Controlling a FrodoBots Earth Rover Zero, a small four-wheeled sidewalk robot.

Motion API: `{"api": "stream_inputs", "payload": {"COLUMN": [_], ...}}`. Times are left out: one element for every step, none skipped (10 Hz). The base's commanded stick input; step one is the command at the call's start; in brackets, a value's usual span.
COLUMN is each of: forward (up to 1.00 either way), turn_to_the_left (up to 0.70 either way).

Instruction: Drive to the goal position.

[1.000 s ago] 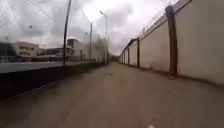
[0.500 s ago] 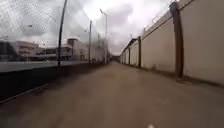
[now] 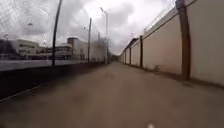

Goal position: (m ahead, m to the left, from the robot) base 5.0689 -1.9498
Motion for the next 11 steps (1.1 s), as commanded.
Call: {"api": "stream_inputs", "payload": {"forward": [0.70,0.70,0.70,0.70,0.70,0.70,0.70,0.70,0.70,0.70,0.70], "turn_to_the_left": [0.00,0.00,0.00,0.00,0.00,0.00,0.00,0.00,0.00,0.00,0.00]}}
